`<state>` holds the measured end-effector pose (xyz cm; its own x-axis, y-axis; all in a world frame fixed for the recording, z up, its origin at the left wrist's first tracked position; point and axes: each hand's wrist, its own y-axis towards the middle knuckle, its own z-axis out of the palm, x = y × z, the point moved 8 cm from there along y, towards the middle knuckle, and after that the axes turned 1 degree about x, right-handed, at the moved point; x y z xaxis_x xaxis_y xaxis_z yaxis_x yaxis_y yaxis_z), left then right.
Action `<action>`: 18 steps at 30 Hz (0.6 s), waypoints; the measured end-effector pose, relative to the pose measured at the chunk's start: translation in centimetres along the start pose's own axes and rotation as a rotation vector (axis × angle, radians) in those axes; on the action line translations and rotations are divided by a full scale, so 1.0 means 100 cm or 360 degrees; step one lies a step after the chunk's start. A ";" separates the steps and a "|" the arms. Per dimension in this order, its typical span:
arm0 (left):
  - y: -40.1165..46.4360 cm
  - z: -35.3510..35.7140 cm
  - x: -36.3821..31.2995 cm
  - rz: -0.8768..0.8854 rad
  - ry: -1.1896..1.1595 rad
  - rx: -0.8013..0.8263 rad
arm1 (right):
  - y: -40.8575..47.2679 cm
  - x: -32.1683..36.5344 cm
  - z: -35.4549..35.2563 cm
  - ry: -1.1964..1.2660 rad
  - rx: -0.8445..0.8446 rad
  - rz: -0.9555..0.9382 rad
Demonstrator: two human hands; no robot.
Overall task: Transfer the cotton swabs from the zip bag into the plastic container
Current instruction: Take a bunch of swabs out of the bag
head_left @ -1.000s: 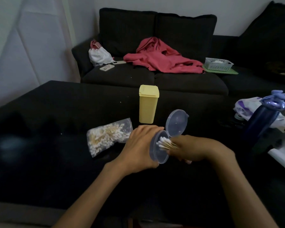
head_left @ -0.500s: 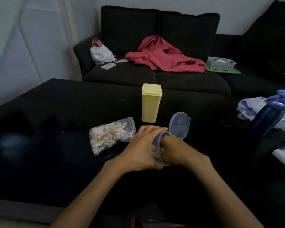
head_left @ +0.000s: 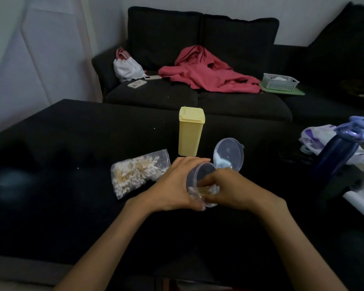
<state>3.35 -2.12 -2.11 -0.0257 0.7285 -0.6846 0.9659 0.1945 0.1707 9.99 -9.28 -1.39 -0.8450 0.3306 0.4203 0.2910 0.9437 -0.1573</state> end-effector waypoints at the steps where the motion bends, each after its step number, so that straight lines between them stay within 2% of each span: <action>1: 0.000 0.000 -0.001 0.0012 0.0011 0.0005 | 0.001 0.000 0.000 0.0017 -0.0018 -0.0003; 4: 0.000 0.001 -0.002 0.0031 0.0023 0.0007 | 0.000 0.004 0.000 0.0079 -0.0031 0.0016; 8: 0.002 0.002 -0.003 0.0043 0.0024 -0.0009 | 0.002 0.009 -0.002 -0.0090 -0.0159 0.0029; 14: 0.002 0.000 0.003 0.0021 -0.0011 -0.0031 | 0.004 0.008 -0.002 -0.0204 -0.0151 0.0045; 18: 0.002 -0.006 0.007 -0.0011 -0.0063 -0.0049 | -0.006 0.008 -0.024 -0.0221 -0.0353 0.0006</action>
<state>3.36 -1.19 -2.08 -0.0216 0.7006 -0.7133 0.9574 0.2199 0.1870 10.22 -9.54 1.20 -0.8928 0.3440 0.2909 0.3725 0.9268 0.0473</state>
